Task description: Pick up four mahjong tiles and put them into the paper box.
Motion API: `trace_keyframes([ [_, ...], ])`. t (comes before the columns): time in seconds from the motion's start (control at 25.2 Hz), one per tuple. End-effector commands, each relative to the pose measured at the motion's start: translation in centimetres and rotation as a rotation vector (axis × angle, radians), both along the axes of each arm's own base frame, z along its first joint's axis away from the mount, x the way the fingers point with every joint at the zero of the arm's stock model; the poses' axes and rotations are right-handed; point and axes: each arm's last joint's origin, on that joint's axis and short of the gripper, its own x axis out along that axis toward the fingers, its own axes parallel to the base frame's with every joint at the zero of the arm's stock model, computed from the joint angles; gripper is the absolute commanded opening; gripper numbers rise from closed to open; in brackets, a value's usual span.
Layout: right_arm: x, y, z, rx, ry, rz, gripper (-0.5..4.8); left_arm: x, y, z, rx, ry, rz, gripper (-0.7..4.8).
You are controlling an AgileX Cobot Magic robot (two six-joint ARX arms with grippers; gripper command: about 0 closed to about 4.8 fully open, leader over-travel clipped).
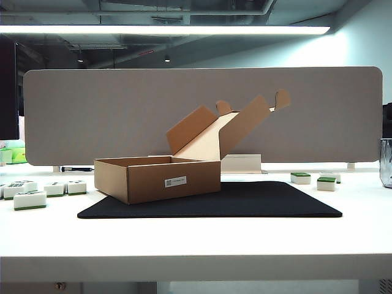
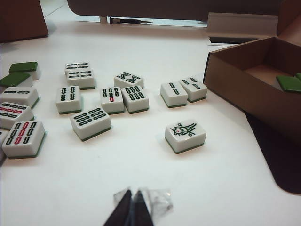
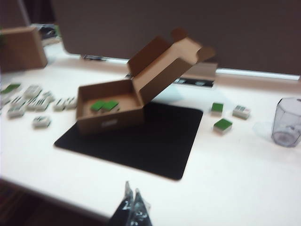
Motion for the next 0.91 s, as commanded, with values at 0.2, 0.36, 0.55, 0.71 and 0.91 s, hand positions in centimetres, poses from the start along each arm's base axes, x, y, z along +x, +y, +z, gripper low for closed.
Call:
trace_keyframes([
  [0.2, 7.4, -0.1, -3.9, 0.205, -0.008, -0.027, -0.01, 0.0, 0.0, -0.1, 0.001, 0.011, -0.012, -0.06],
  [0.36, 11.0, -0.2, -7.6, 0.243, -0.007, -0.038, -0.01, 0.0, 0.0, -0.1, 0.001, 0.011, -0.012, -0.06],
  [0.55, 13.3, -0.4, -11.2, 0.257, -0.001, -0.102, -0.01, 0.0, 0.0, -0.1, 0.001, 0.011, -0.012, -0.06],
  [0.71, 14.5, -0.7, -13.8, 0.296, 0.012, -0.186, -0.01, 0.0, 0.0, -0.1, 0.001, 0.011, -0.012, -0.06],
  [0.91, 15.4, -1.0, -17.1, 0.322, 0.054, -0.300, -0.01, 0.0, 0.0, -0.1, 0.001, 0.011, -0.012, -0.06],
])
